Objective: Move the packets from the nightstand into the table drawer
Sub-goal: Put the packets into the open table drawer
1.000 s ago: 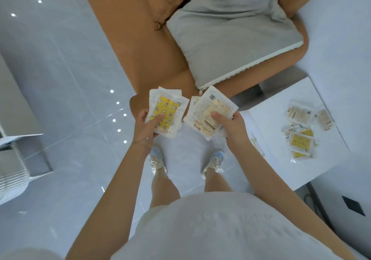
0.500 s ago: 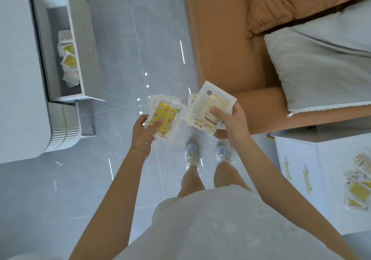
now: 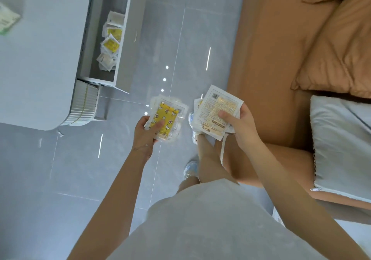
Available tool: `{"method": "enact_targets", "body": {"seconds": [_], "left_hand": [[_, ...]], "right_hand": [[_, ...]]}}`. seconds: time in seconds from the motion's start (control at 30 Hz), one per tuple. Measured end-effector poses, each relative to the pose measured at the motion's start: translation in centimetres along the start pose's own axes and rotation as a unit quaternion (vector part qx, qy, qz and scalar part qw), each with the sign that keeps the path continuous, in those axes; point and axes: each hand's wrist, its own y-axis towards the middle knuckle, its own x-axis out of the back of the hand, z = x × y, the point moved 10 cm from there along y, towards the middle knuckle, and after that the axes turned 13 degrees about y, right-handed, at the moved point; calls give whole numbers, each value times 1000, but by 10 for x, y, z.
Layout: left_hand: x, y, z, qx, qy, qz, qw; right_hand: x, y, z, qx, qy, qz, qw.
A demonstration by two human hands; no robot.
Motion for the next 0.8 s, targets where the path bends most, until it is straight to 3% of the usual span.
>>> {"method": "enact_targets", "body": {"seconds": [0.27, 0.43, 0.8], "left_hand": [[-17, 84, -95, 13, -20, -34, 999], [-10, 121, -141, 15, -91, -75, 993], [71, 218, -207, 20, -170, -135, 976]], "right_hand": [[-73, 109, 91, -7, -87, 47, 995], [-129, 163, 138, -4, -118, 78, 990], [-282, 278, 180, -16, -162, 147, 976]]}}
